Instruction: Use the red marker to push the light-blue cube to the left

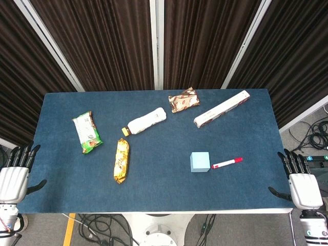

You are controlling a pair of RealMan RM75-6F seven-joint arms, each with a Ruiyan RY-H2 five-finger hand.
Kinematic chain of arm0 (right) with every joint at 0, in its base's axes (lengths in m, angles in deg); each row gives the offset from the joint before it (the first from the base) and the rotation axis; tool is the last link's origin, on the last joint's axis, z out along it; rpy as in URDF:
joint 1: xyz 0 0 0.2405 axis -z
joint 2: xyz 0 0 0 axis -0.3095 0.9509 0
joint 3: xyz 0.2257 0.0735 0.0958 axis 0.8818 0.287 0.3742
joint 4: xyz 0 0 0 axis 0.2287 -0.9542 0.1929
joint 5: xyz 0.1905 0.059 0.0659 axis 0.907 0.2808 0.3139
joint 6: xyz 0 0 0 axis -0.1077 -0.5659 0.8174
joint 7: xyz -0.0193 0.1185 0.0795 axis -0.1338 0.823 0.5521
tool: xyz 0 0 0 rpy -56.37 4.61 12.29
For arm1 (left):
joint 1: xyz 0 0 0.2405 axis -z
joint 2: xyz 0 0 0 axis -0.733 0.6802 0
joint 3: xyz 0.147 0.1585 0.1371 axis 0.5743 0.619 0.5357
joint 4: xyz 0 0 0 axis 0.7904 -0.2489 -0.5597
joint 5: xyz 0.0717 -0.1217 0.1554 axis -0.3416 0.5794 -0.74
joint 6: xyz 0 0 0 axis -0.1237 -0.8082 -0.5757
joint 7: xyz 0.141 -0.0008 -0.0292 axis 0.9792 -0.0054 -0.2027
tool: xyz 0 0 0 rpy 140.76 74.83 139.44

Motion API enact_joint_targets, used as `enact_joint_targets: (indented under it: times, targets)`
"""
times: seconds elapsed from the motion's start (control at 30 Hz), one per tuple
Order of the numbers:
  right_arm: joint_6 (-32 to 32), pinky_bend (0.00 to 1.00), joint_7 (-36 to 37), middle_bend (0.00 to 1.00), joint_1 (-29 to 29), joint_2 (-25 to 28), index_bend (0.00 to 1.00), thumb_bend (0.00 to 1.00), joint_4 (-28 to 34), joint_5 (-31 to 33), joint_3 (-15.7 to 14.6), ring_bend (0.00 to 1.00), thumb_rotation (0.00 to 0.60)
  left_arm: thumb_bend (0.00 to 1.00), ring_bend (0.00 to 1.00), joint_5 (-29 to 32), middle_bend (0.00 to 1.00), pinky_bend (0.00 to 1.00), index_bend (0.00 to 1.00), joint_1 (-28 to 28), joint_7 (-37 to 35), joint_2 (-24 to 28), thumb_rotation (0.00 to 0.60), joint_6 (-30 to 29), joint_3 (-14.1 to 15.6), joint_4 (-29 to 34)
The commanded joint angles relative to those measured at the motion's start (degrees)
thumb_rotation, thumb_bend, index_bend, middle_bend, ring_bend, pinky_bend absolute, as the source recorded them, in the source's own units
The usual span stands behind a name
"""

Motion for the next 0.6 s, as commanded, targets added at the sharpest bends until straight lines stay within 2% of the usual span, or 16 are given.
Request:
enact_joint_targets:
  times: [0.03,0.6]
  targets:
    - [0.31,0.00,-0.14,0.00,-0.17,-0.02,0.00,0.00,-0.06,0.08,0.03,0.00,0.528,0.00,0.00,0.06,0.04,0.07,0.06,0.16,-0.26,-0.27,0.600,0.18,-0.11,-0.21]
    - [0.53,0.00,0.71,0.00,-0.55,-0.14,0.00,0.00,-1.06,0.39,0.59,0.00,0.525,0.00,0.00,0.19,0.04,0.07,0.06,0.72,0.73,-0.22,0.600,0.83,-0.36,0.08]
